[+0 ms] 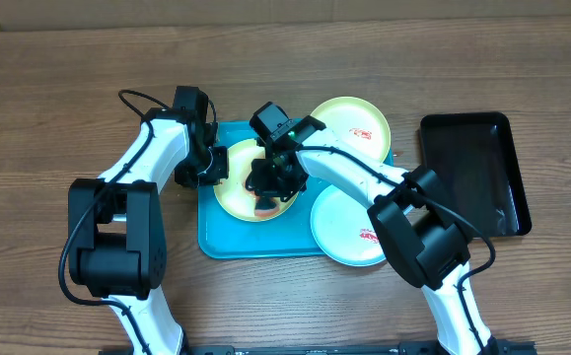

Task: Clean dirty plates on tray and stack at the side
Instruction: 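Scrub the left yellow plate with the sponge while left gripper holds it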

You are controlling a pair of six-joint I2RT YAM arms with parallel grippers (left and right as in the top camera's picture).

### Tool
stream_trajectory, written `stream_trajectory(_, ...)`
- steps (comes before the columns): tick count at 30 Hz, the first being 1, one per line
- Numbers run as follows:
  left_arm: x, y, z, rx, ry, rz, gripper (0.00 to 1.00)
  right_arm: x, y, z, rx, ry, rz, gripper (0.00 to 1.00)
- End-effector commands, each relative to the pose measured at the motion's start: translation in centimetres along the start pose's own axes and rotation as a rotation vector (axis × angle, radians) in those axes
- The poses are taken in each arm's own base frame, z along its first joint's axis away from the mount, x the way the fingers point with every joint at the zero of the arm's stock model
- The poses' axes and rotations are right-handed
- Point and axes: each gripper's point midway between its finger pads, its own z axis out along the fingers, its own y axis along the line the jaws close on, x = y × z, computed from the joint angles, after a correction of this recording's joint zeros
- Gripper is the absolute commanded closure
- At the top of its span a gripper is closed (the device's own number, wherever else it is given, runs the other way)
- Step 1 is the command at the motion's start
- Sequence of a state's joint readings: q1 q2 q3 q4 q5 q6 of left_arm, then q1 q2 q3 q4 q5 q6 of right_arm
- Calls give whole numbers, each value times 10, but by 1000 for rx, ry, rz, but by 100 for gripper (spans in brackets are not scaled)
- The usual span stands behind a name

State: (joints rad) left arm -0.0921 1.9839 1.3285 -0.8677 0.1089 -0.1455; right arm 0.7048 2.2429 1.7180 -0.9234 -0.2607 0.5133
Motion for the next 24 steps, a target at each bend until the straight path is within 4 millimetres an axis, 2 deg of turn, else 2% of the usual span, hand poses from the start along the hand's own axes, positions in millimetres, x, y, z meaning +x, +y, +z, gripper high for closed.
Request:
stream_trajectory(1,-3,-1,2,-7,-3,26,96,-28,-43,-16,274,-170,-25,96)
stream_trajectory(4,-3,-1,2,-7,-3,26,96,-42,-54,-21,348,-244,-25,96)
stream_trajectory(6,-3,-1,2,-7,-3,26,96,-49,-55,-22,356,-281,-16,96)
stream_trajectory(10,-3,-1,2,-7,-3,26,96,-60,-37,-20,265,-320,3,96)
stream_trajectory(11,-3,-1,2,-7,-3,26,96,-58,-18,-15,158,-290,-8,96)
stream_trajectory(13,-3,-1,2,-6,-3,25,96,-53,7,-12,23,-247,-27,96)
stream_trajectory(16,-3,-2,2,-4,-2,26,96,-47,35,-11,-126,-200,-47,96)
stream_trajectory(21,-3,-2,2,-4,-2,25,96,-31,53,-11,-227,-115,-23,96)
stream_trajectory(24,-3,-2,2,-4,-3,26,96,-20,53,-10,-241,-60,-16,96)
